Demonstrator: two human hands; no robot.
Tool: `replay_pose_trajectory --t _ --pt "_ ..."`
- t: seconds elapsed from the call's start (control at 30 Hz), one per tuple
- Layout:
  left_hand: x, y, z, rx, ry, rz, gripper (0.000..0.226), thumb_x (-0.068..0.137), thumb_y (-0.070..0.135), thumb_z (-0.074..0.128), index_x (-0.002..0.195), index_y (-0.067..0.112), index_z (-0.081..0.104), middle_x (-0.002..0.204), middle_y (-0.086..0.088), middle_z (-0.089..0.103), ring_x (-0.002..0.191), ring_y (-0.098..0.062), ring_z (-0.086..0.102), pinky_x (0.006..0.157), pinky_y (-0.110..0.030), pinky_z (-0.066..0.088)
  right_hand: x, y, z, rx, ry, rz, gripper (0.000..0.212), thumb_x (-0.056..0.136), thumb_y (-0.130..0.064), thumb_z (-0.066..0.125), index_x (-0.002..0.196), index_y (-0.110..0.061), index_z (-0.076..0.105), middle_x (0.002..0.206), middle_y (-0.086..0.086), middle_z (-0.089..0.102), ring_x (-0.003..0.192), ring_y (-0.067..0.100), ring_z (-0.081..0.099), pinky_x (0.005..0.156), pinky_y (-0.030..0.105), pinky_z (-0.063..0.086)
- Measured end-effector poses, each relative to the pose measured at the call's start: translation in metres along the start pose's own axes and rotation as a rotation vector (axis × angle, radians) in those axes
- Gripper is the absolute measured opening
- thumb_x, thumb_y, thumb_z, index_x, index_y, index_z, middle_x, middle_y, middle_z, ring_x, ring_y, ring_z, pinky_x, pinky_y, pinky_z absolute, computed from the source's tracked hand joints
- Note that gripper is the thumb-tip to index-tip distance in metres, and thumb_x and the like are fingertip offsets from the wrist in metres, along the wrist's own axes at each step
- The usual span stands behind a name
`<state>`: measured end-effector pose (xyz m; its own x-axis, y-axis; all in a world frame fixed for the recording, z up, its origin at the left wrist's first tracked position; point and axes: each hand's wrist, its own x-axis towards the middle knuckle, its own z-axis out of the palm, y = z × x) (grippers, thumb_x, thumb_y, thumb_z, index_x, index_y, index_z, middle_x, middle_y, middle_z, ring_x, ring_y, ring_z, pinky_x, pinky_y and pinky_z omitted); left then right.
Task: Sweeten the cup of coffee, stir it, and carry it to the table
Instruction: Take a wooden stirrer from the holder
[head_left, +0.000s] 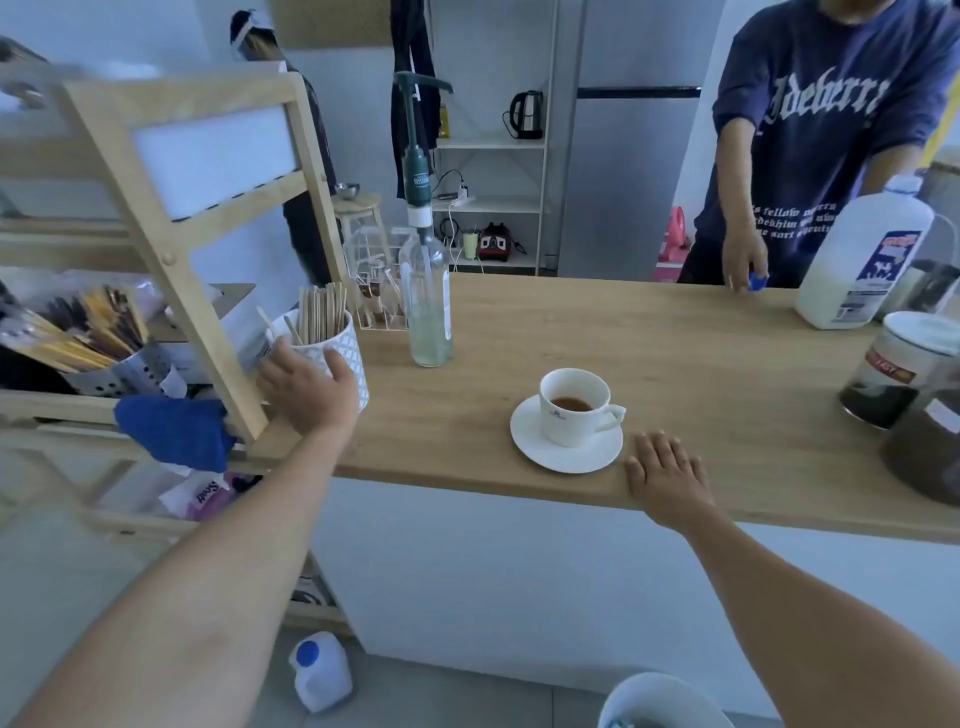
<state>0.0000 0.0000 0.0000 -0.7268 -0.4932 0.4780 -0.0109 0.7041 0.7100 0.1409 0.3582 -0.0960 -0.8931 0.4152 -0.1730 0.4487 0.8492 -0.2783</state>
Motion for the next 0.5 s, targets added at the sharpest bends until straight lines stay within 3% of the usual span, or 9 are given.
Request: replay_pose_trajectory --t 0.33,0.5 --pt "0.05 0.006 -0.008 -0.11 -0.118 -0.192 0.046 0.092 0.031 0.049 0.128 0.002 0.053 0.131 -0.019 0.051 0.118 -0.037 0.053 0.098 -0.044 0.044 -0.002 0.0 0.0 -0.022 -0.01 0.017 0.057 0.098 -0.043 0.011 0.152 -0.025 0.002 0.162 -0.002 -0.004 0.15 0.018 -0.005 0.123 0.042 0.001" --pt "0.055 0.01 -0.006 -0.079 -0.118 -0.095 0.028 0.093 0.017 0.046 0.099 -0.001 0.066 0.108 -0.022 0.062 0.096 -0.038 0.062 0.07 -0.032 0.042 -0.002 0.0 0.0 -0.02 -0.001 0.014 0.057 0.099 -0.043 0.01 0.152 -0.026 0.002 0.162 -0.002 -0.003 0.15 0.018 -0.005 0.123 0.042 0.001"
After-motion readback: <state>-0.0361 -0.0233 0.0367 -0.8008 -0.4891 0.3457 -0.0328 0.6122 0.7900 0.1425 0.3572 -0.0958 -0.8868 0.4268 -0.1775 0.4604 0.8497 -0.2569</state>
